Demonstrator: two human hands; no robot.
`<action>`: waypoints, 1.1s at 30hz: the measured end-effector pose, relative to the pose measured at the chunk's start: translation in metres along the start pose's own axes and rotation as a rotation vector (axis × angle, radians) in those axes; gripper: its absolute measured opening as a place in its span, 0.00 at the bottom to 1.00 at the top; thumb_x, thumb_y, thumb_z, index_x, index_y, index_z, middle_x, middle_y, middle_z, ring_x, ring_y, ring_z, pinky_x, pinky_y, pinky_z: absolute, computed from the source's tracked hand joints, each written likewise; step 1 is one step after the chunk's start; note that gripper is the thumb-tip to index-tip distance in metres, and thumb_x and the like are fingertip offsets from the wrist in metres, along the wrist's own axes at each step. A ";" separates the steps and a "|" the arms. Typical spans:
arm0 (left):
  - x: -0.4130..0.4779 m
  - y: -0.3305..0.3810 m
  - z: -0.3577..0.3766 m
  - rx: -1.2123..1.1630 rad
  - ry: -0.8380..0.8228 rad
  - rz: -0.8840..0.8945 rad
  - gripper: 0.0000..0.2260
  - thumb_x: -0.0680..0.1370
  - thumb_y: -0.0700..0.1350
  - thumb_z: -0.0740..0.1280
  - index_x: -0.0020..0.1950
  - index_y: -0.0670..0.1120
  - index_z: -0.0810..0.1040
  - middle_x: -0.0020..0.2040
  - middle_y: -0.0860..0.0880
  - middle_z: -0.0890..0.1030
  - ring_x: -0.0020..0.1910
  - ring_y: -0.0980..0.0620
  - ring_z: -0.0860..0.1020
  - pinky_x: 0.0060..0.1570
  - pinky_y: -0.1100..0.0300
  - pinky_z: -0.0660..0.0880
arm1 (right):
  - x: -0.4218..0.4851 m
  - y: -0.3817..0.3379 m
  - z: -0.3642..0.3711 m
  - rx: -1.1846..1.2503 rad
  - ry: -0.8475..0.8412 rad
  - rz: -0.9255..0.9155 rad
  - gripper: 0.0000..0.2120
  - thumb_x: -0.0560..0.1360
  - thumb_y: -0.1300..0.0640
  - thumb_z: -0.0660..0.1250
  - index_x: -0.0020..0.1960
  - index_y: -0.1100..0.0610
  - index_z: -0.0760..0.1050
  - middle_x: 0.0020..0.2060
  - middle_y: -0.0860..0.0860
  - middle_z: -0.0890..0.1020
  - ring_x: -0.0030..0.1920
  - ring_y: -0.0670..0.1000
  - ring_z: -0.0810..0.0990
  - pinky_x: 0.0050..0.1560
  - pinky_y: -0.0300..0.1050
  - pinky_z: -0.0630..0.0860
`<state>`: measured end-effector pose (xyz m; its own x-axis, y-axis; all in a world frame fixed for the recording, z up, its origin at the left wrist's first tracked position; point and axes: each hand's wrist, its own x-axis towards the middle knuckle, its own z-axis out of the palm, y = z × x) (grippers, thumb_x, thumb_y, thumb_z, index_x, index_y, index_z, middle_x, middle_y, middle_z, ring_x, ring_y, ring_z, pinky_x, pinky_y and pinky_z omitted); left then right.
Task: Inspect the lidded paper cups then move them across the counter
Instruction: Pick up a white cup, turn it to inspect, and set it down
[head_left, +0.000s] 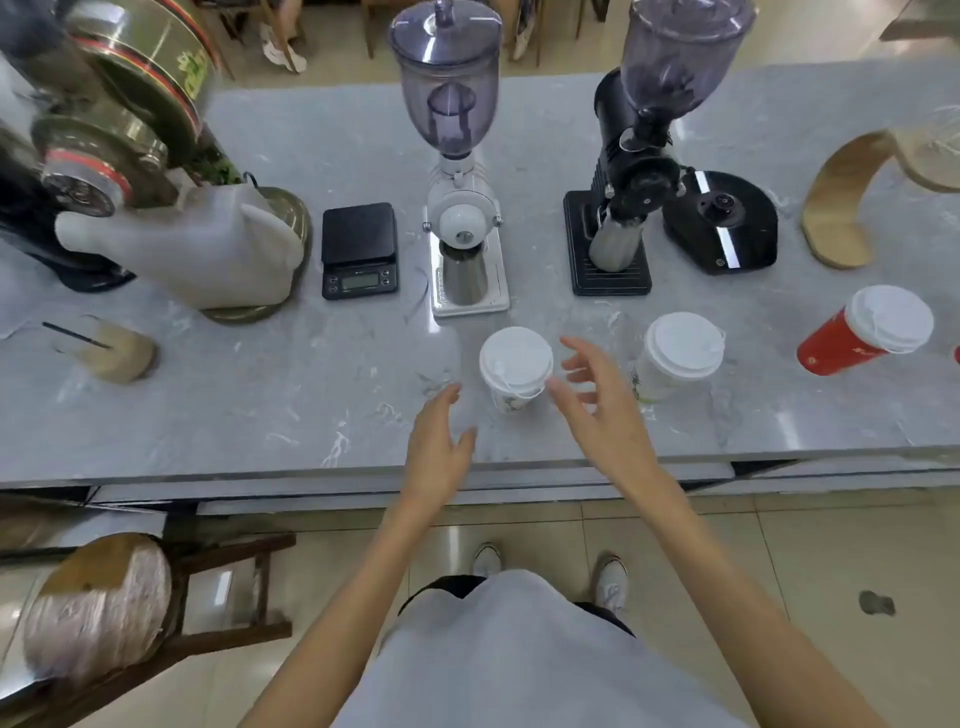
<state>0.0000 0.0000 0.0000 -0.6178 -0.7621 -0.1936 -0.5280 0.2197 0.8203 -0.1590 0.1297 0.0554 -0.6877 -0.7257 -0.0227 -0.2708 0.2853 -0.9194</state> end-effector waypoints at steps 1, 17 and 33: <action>0.012 0.004 0.003 0.022 -0.014 0.008 0.30 0.77 0.40 0.70 0.77 0.44 0.63 0.75 0.44 0.69 0.74 0.47 0.67 0.74 0.48 0.64 | 0.011 -0.010 0.002 -0.086 -0.005 -0.076 0.28 0.77 0.45 0.69 0.74 0.43 0.64 0.64 0.45 0.75 0.63 0.45 0.73 0.60 0.39 0.70; 0.052 0.024 0.043 -0.226 -0.161 0.139 0.35 0.74 0.43 0.70 0.77 0.40 0.58 0.71 0.36 0.70 0.69 0.42 0.72 0.67 0.42 0.72 | 0.054 0.003 0.046 -0.542 -0.273 -0.030 0.44 0.68 0.52 0.78 0.78 0.44 0.59 0.75 0.56 0.56 0.65 0.63 0.67 0.64 0.58 0.73; 0.066 0.207 0.043 -1.042 -0.632 -0.026 0.26 0.72 0.35 0.71 0.70 0.42 0.73 0.71 0.38 0.73 0.69 0.38 0.74 0.71 0.42 0.68 | 0.136 -0.170 -0.218 -0.377 -0.559 -0.353 0.37 0.68 0.44 0.77 0.73 0.32 0.65 0.64 0.30 0.73 0.62 0.32 0.73 0.56 0.30 0.74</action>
<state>-0.1755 0.0213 0.1342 -0.9422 -0.2644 -0.2060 -0.0038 -0.6063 0.7953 -0.3530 0.1189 0.2940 -0.1010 -0.9941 -0.0399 -0.6922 0.0990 -0.7148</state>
